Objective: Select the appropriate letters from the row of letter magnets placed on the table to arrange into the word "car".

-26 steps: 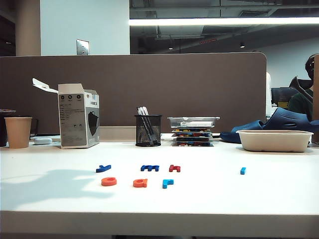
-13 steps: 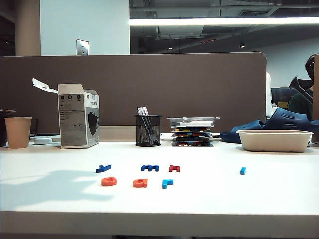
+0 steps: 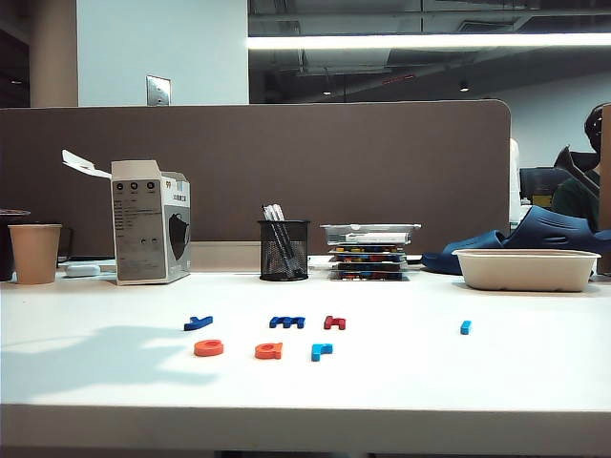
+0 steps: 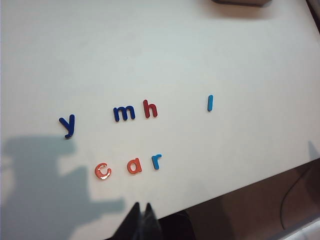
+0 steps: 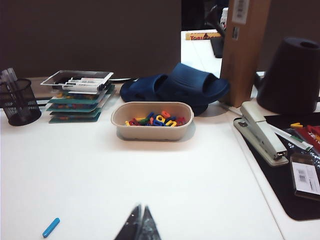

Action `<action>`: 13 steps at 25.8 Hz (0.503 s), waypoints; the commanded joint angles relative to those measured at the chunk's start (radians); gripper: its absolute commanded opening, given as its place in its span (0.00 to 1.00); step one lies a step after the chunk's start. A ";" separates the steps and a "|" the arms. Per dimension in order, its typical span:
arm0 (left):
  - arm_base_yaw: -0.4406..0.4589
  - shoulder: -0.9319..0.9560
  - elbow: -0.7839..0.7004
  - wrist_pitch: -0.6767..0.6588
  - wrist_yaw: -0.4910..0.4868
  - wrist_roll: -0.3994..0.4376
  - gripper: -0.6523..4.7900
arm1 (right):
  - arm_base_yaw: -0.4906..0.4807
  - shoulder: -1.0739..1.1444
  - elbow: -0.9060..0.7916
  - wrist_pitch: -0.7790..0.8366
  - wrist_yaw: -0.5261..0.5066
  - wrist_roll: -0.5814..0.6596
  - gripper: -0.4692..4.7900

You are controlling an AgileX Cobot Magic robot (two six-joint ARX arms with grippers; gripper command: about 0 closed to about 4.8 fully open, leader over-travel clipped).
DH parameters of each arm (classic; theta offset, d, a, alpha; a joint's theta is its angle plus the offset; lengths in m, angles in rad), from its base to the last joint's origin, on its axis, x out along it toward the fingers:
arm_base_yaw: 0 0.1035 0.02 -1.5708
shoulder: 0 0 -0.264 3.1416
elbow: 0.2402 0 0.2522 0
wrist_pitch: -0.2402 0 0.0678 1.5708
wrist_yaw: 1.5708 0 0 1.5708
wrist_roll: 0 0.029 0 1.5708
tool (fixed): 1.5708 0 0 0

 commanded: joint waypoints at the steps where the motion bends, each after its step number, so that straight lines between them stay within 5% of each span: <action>1: -0.001 -0.003 0.006 0.009 0.001 0.004 0.11 | 0.001 -0.016 0.004 0.031 -0.010 0.004 0.08; 7: -0.001 -0.003 0.006 0.009 0.001 0.003 0.11 | 0.127 -0.046 0.004 0.026 0.064 -0.001 0.08; 13: -0.001 -0.003 0.006 0.009 0.001 0.004 0.11 | 0.139 -0.047 0.001 0.026 0.082 0.001 0.08</action>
